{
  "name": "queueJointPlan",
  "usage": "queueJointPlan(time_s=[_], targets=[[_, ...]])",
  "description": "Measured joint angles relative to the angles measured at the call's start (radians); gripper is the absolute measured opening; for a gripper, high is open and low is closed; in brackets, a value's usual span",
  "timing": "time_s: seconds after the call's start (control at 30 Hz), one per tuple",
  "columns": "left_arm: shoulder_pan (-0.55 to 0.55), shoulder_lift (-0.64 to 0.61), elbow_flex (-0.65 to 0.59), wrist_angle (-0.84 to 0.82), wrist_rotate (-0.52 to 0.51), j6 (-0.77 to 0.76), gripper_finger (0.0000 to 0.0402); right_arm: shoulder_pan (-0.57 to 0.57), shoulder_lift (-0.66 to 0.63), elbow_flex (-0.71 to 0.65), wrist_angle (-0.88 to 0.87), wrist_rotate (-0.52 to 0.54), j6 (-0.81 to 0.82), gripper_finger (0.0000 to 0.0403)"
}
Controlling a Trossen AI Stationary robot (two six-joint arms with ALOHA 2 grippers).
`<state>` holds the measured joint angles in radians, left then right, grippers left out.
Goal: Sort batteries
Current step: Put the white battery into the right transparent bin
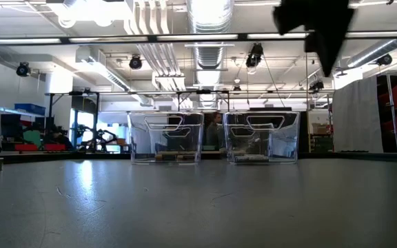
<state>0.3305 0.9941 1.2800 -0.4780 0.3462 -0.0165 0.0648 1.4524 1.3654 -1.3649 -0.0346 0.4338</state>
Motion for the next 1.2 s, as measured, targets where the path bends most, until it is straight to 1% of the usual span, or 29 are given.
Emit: queueJointPlan(time_s=[0.13, 0.27, 0.37, 0.57, 0.67, 0.77, 0.87, 1.03, 1.1, 1.2], targets=[[0.0, 0.017, 0.0, -0.019, 0.0, -0.006, 0.0165, 0.125, -0.031, -0.152, 0.002, -0.001, 0.002, 0.0201], [0.0, 0.026, 0.0, -0.023, 0.0, -0.019, 0.0165, 0.211, -0.045, -0.299, 0.011, -0.005, 0.038, 0.0201], [0.0, 0.026, 0.0, -0.023, 0.0, -0.021, 0.0165, 0.238, -0.039, -0.402, 0.028, -0.027, 0.041, 0.0201], [0.0, 0.026, 0.0, -0.023, 0.0, -0.022, 0.0165, 0.23, -0.023, -0.568, 0.076, -0.027, 0.018, 0.0201], [0.0, 0.026, 0.0, -0.023, 0.0, -0.029, 0.0165, 0.23, -0.023, -0.622, 0.123, -0.032, 0.014, 0.0201], [0.0, 0.026, 0.0, -0.023, 0.0, -0.046, 0.0165, 0.23, -0.023, -0.667, 0.193, -0.071, 0.001, 0.0201], [0.0, 0.026, 0.0, -0.023, 0.0, -0.049, 0.0165, 0.23, -0.012, -0.708, 0.247, -0.075, 0.004, 0.0201], [0.0, 0.026, 0.0, -0.023, -0.001, -0.055, 0.0165, 0.229, 0.03, -0.743, 0.282, -0.08, 0.023, 0.02], [0.0, 0.026, 0.0, -0.022, -0.023, -0.055, 0.0165, 0.229, 0.042, -0.746, 0.297, -0.082, 0.012, 0.0195], [0.0, 0.026, 0.0, -0.021, -0.053, -0.054, 0.0165, 0.229, 0.046, -0.747, 0.32, -0.088, -0.009, 0.0174]])
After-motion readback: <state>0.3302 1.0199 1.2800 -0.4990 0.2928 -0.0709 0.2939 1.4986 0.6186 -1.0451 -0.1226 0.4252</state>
